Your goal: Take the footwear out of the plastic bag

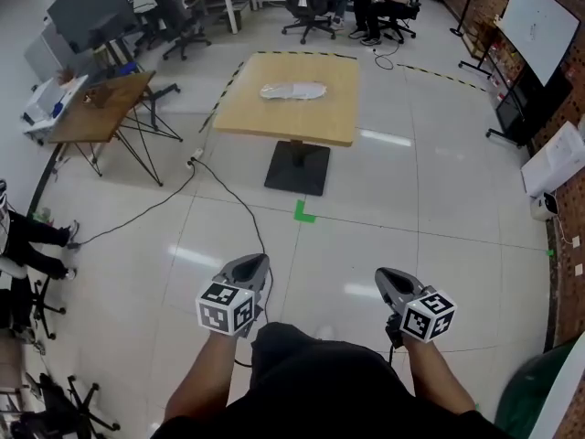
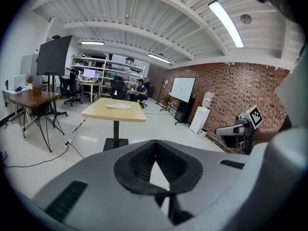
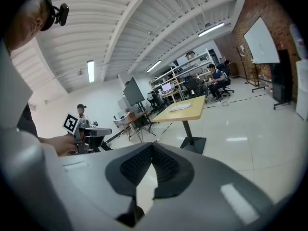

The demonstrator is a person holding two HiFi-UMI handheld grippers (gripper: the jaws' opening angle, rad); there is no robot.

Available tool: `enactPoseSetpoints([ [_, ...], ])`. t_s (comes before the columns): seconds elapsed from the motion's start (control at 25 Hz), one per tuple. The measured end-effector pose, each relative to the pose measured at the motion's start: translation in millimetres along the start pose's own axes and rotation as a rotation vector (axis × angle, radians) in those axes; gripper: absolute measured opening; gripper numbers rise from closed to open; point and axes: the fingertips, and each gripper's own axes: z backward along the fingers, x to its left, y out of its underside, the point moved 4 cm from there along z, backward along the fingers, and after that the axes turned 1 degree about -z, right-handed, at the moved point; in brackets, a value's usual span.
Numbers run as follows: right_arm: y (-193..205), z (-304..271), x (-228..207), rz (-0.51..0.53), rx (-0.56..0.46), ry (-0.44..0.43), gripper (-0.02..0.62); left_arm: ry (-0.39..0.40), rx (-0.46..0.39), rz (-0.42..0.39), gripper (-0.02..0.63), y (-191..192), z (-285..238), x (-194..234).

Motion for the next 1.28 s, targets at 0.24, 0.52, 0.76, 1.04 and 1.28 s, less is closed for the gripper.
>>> enactPoseSetpoints([
  [0.24,11,7,-22,-0.057,-0.003,0.02,0.003,0.033,-0.002,-0.058,0.008,-27,-26,-16],
  [0.52,2,-39,-28,-0.055,0.043,-0.021,0.003,0.071,0.013,-0.086,0.007,-45,-66,-7],
  [0.76,-34,-115,-58,-0.038,0.056,0.001,0.003,0.093,0.036,-0.064,0.008,-56,-125,56],
  [1.04,-115,-222,-79,-0.042,0.096,0.078,0.003,0.193,0.036,-0.066,0.008,-118,-189,137],
  [1.28,-178,-303,-90,0.018,0.082,0.115,0.003,0.202,0.0,-0.113,0.008,-176,-240,218],
])
